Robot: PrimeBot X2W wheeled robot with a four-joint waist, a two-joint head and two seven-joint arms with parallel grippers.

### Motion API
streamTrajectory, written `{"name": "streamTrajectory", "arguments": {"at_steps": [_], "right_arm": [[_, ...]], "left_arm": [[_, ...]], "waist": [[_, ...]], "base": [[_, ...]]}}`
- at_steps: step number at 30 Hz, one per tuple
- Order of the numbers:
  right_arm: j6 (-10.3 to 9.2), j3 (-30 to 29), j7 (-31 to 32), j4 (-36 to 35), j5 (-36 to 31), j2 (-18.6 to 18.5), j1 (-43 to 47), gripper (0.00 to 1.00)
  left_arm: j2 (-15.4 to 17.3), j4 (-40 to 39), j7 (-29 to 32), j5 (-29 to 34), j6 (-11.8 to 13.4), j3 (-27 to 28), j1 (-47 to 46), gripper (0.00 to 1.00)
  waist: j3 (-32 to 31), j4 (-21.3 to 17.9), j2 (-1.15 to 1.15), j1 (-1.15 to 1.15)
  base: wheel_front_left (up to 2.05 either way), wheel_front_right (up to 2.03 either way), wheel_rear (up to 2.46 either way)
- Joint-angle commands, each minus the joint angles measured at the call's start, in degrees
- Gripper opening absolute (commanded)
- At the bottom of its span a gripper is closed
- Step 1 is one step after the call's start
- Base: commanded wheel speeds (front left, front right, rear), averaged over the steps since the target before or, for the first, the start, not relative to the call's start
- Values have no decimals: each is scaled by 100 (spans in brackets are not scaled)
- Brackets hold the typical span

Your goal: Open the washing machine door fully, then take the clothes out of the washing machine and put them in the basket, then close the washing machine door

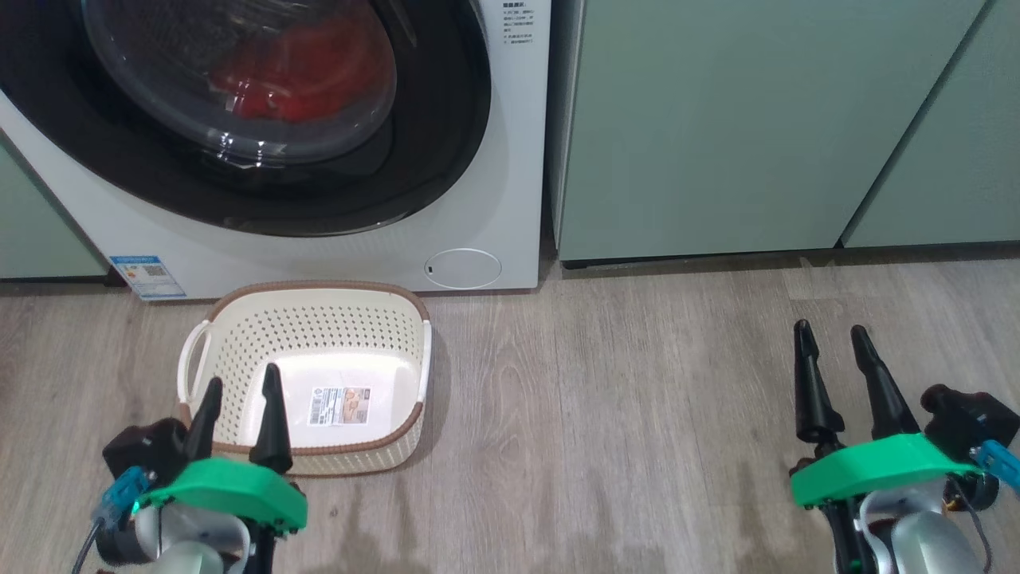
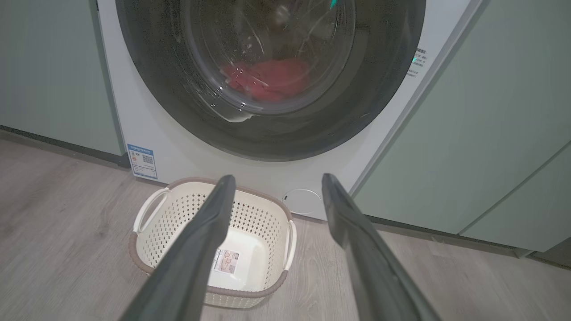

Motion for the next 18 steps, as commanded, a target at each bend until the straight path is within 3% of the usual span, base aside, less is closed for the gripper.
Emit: {"name": "streamTrajectory", "arguments": {"at_steps": [1, 18], "right_arm": [[-3, 124, -92, -183, -183, -76, -298, 100], [-4, 302, -395, -20, -1158, -97, -408, 100]], "left_arm": [[142, -196, -88, 184, 51, 132, -355, 100], [250, -251, -392, 1300, 216, 133, -497, 100]], "waist": [[1, 1, 0, 0], [15, 36, 0, 0]], "base": [[0, 0, 0], [0, 0, 0]]}}
